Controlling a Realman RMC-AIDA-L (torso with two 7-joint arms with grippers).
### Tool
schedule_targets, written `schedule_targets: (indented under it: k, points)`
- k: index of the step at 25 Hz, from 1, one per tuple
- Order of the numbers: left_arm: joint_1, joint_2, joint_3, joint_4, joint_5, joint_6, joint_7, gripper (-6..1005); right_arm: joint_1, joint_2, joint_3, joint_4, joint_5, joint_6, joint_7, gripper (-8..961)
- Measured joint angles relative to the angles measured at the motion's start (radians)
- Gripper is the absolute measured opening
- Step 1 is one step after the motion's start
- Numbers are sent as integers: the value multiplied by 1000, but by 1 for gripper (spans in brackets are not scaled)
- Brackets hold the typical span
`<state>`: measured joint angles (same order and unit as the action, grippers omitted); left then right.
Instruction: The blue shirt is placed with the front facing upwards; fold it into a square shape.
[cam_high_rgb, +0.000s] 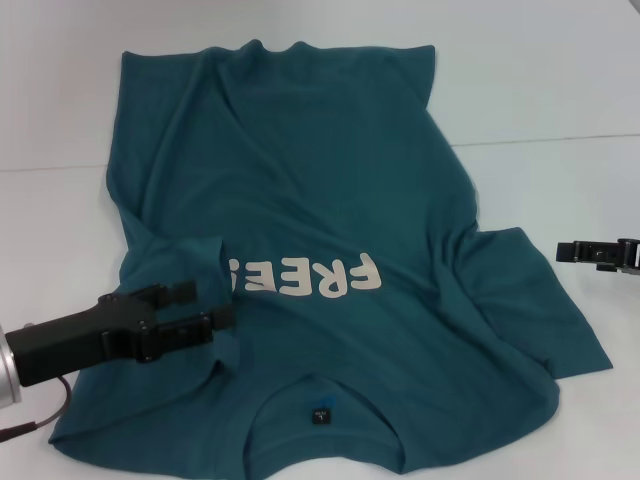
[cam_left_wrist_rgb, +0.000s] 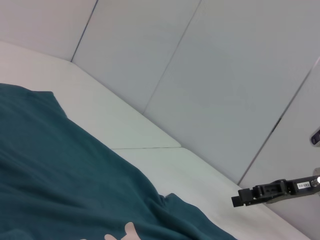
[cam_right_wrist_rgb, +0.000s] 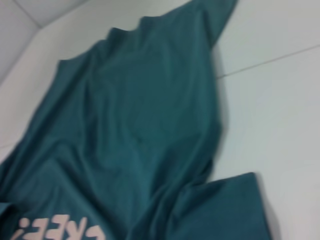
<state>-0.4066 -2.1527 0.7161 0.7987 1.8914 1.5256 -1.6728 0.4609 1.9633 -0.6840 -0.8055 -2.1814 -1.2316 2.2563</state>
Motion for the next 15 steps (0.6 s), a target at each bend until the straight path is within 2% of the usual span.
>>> schedule_targets:
  k: [9,15]
  points:
    - [-7,-1,4,-20,0,-32,1,891,55,23,-12,14,-77,89,15,884]
    - [-7,0,3,-26,0,-57,1,891,88,49,-13,16,-141,128,19,884]
